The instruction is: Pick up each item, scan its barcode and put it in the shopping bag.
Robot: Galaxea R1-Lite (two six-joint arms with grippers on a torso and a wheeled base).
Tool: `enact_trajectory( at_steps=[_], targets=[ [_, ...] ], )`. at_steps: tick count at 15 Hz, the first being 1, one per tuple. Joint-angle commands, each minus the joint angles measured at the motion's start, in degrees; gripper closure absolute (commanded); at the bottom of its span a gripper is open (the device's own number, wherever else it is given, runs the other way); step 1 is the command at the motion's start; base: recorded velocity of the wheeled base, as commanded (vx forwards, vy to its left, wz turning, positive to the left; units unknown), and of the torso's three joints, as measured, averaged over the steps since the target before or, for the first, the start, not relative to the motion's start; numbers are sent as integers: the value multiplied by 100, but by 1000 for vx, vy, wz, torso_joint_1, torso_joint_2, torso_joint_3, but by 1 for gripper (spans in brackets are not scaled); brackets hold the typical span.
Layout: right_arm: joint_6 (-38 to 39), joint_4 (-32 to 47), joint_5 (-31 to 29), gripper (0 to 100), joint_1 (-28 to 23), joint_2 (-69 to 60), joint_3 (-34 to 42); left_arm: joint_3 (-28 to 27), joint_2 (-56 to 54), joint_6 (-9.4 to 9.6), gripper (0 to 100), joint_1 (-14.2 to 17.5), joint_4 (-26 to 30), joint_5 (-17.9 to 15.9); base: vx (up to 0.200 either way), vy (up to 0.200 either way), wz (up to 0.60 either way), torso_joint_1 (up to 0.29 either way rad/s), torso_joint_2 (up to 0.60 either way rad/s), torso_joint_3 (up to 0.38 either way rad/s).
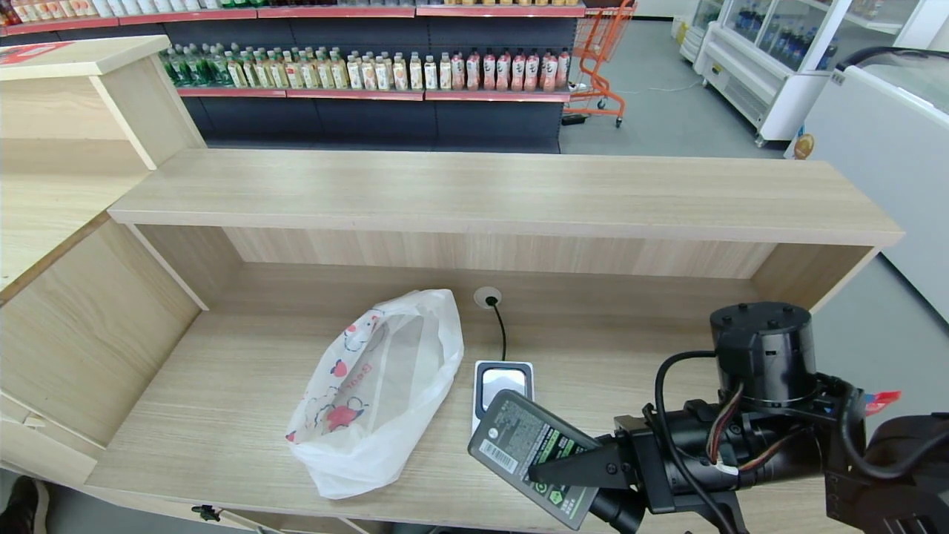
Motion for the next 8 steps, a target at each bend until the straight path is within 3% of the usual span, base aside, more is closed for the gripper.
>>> enact_trajectory(
  at_steps=[1,7,8],
  targets=[
    [0,-2,22,100,1,58,-25,0,-2,-1,0,5,-1,0,0,0,0,0,0,0],
    [62,7,136,100,1,58,-34,0,-2,8,0,-4,-1,0,0,0,0,0,0,0],
    [580,7,136,100,-8,-48,-113,0,-2,8,0,5,-1,0,0,0,0,0,0,0]
  ],
)
